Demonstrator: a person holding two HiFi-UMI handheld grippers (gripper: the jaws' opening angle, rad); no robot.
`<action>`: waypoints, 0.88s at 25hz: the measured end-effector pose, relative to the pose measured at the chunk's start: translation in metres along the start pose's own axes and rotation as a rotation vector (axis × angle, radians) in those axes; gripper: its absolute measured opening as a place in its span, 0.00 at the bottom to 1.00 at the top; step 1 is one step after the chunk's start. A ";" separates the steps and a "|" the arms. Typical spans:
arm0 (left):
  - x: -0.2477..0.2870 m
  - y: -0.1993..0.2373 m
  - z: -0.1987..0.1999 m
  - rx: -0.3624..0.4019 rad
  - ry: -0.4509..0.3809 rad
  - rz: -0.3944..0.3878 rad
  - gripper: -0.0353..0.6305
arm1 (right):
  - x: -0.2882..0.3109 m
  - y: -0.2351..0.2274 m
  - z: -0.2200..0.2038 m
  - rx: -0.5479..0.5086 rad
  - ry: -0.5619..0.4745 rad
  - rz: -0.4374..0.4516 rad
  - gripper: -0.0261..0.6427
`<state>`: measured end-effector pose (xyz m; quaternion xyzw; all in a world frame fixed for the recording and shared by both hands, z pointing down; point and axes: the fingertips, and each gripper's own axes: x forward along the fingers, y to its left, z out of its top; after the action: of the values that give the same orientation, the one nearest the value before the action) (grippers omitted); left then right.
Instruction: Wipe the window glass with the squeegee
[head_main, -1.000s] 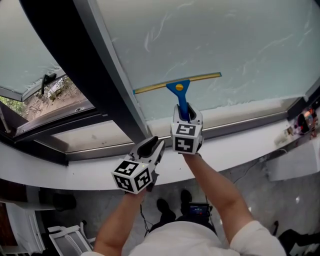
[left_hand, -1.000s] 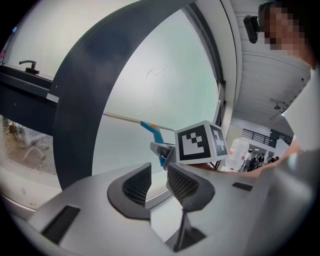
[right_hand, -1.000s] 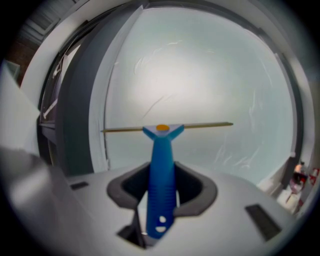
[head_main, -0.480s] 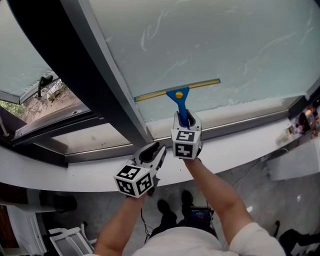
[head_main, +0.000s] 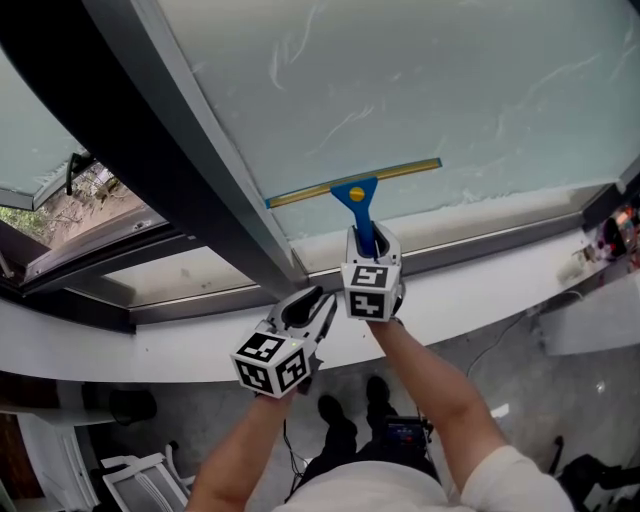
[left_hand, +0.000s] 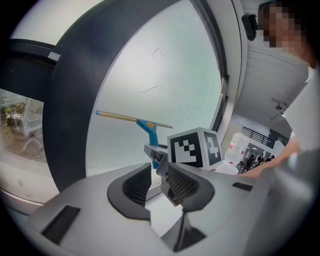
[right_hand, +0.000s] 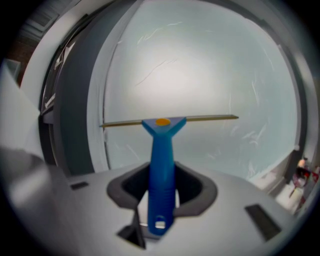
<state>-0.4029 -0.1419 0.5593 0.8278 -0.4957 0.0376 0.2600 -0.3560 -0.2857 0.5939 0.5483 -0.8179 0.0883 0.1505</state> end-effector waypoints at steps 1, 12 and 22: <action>0.001 0.001 -0.001 -0.001 0.002 0.001 0.25 | 0.002 0.000 -0.004 -0.003 0.006 0.001 0.27; 0.013 0.011 -0.022 -0.020 0.039 0.010 0.24 | 0.018 0.004 -0.043 0.004 0.060 0.018 0.27; 0.025 0.020 -0.041 -0.036 0.071 0.008 0.25 | 0.033 0.004 -0.082 -0.001 0.116 0.023 0.27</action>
<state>-0.3986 -0.1498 0.6107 0.8192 -0.4900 0.0594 0.2921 -0.3591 -0.2877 0.6826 0.5329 -0.8139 0.1211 0.1971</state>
